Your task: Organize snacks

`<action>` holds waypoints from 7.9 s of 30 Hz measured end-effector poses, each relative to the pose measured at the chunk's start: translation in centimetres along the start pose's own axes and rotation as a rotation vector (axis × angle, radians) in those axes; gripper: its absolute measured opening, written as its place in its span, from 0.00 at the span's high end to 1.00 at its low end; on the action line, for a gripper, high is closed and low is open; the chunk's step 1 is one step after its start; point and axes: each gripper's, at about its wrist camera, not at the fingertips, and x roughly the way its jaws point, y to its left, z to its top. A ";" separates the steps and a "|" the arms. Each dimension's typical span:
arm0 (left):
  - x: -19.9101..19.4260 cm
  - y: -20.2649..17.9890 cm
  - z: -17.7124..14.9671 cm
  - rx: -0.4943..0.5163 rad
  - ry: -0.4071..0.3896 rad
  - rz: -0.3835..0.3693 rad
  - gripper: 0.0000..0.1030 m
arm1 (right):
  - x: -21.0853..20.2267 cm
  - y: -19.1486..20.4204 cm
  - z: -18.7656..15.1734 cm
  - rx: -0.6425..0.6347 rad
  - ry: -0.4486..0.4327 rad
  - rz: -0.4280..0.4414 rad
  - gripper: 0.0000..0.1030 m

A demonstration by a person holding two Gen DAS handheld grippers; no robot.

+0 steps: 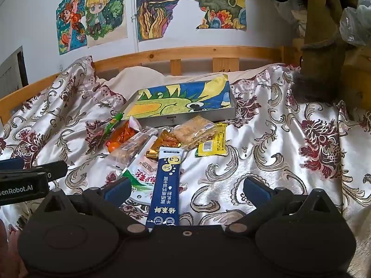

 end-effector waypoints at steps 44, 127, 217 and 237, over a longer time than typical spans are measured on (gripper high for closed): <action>0.5 -0.1 -0.5 -0.001 0.009 -0.003 0.00 | 0.3 -0.2 -0.2 0.001 0.007 -0.001 0.01; 16.8 -2.1 5.5 0.124 0.326 -0.159 0.03 | 11.9 1.6 3.2 -0.229 0.285 0.233 0.26; 36.2 -10.3 18.3 -0.267 0.249 -0.120 0.63 | 33.1 -10.3 18.5 0.052 -0.081 0.133 0.66; 38.2 -10.3 16.2 -0.271 0.366 -0.076 0.61 | 36.1 -9.1 17.2 -0.015 0.035 0.087 0.61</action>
